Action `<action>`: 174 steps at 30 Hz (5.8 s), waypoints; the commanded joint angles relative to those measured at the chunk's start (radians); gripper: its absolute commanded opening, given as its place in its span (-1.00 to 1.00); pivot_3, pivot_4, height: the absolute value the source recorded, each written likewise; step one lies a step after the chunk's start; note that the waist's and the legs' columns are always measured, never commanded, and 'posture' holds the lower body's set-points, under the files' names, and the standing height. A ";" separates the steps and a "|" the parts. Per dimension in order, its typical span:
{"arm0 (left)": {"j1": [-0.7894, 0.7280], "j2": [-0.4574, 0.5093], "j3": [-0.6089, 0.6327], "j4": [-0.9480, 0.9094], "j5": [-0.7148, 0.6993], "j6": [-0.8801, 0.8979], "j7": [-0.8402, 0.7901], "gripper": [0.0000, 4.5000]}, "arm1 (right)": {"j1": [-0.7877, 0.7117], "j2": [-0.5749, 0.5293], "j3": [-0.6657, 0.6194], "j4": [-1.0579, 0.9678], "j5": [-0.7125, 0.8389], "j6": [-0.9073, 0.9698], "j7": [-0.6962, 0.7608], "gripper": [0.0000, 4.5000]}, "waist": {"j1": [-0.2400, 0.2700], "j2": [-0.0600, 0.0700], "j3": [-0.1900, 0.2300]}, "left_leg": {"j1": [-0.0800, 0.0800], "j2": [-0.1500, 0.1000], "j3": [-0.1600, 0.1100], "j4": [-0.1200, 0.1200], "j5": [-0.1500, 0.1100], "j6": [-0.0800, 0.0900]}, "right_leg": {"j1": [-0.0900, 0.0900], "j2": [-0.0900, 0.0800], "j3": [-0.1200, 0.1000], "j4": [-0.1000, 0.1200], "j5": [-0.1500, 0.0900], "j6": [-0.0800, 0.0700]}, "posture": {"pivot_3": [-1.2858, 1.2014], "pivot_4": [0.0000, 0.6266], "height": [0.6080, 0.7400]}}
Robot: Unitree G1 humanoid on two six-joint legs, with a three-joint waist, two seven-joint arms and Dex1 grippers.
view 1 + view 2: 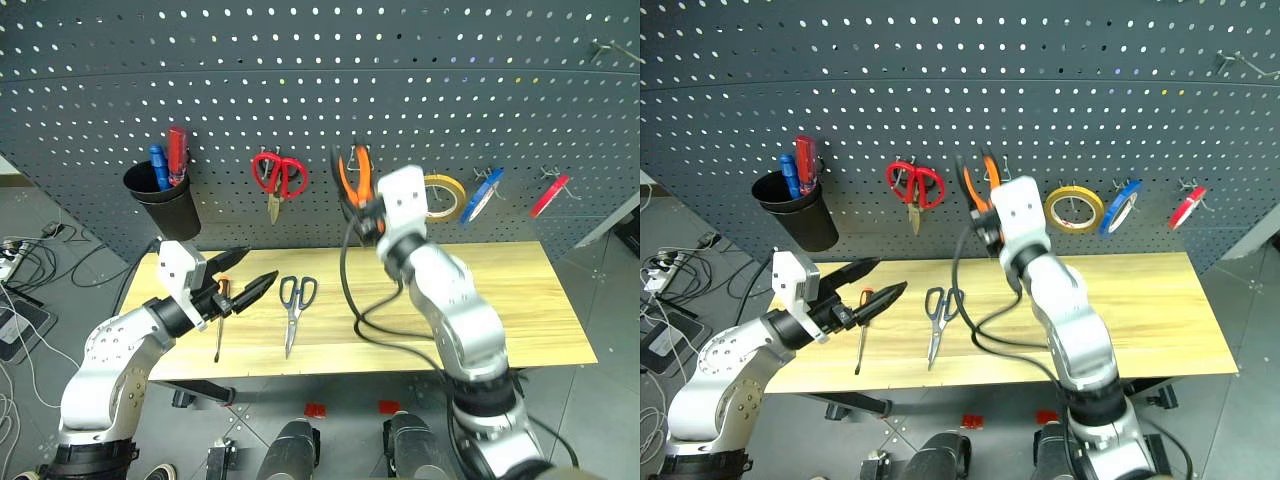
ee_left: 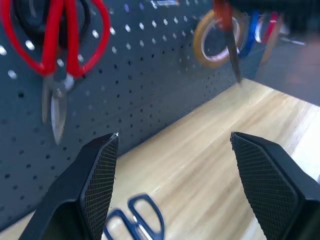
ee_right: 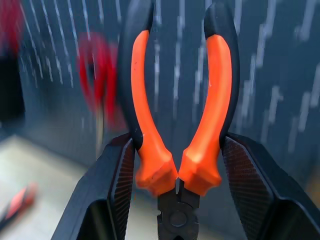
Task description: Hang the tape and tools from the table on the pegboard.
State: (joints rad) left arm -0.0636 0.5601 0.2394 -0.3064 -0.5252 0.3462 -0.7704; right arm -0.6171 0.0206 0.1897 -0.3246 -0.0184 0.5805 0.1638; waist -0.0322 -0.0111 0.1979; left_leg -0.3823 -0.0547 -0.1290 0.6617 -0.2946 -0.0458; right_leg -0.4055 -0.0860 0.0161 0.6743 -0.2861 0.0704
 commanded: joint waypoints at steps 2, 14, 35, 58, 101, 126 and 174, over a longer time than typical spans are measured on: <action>-0.077 0.010 -0.004 -0.074 -0.024 0.060 0.064 0.67 | -0.195 0.017 -0.070 0.194 0.003 -0.195 -0.043 0.06 | 0.000 0.000 0.000 | 0.000 0.000 0.000 0.000 0.000 0.000 | 0.000 0.001 0.000 0.000 0.000 0.000 | 0.07 -0.33 1.00; -0.200 0.014 -0.075 -0.079 -0.011 0.130 0.085 0.67 | -0.442 0.005 -0.141 0.743 -0.014 -0.595 -0.120 0.06 | -0.002 -0.001 0.010 | -0.001 -0.001 0.001 -0.001 0.001 -0.001 | -0.001 0.001 0.001 0.001 0.000 -0.001 | 0.10 -0.30 1.00; -0.177 -0.037 -0.095 0.004 0.031 0.099 0.115 0.67 | -0.231 0.017 -0.112 0.614 0.035 -0.370 -0.026 0.95 | -0.001 -0.001 0.017 | -0.003 0.001 0.001 0.000 0.003 -0.003 | -0.005 0.001 0.001 0.004 0.000 -0.001 | 0.10 -0.29 1.00; -0.193 -0.241 -0.259 0.149 0.292 0.734 0.634 0.98 | 0.249 -0.394 0.115 -0.227 0.469 0.425 0.475 1.00 | 0.001 -0.007 0.022 | -0.003 -0.002 -0.001 0.000 0.001 0.002 | -0.003 0.000 0.000 0.003 -0.001 -0.001 | 0.05 -0.23 1.00; -0.138 -0.276 -0.252 0.100 0.364 0.581 0.540 -0.74 | 0.217 -0.423 0.007 -0.259 0.472 0.335 0.349 1.00 | 0.001 -0.017 0.029 | -0.004 -0.001 -0.003 0.000 0.003 -0.002 | -0.002 -0.002 -0.002 0.002 -0.001 0.000 | 0.01 -0.26 1.00; -0.013 -0.087 -0.103 -0.387 0.339 0.248 0.432 -0.74 | 0.198 -0.462 -0.094 -0.351 0.551 0.085 0.425 1.00 | 0.004 -0.016 0.034 | -0.004 0.000 -0.003 0.000 0.001 0.002 | 0.000 -0.002 -0.003 -0.001 -0.001 -0.001 | 0.03 -0.30 1.00; -0.091 -0.064 0.091 0.248 0.270 0.501 0.490 0.94 | 0.078 -0.279 0.147 -0.256 0.526 0.564 0.199 1.00 | 0.005 -0.017 0.052 | -0.003 -0.001 -0.005 0.000 0.001 0.002 | -0.001 -0.002 -0.004 0.002 -0.001 -0.001 | 0.04 -0.09 1.00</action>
State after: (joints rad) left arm -0.1290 0.4760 0.3045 -0.1052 -0.2465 0.8633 -0.2583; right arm -0.5249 -0.2766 0.3282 -0.5766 0.4944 1.1095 0.3822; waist -0.0271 -0.0281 0.2497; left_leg -0.3858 -0.0558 -0.1344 0.6620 -0.2934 -0.0435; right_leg -0.4068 -0.0884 0.0115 0.6764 -0.2867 0.0696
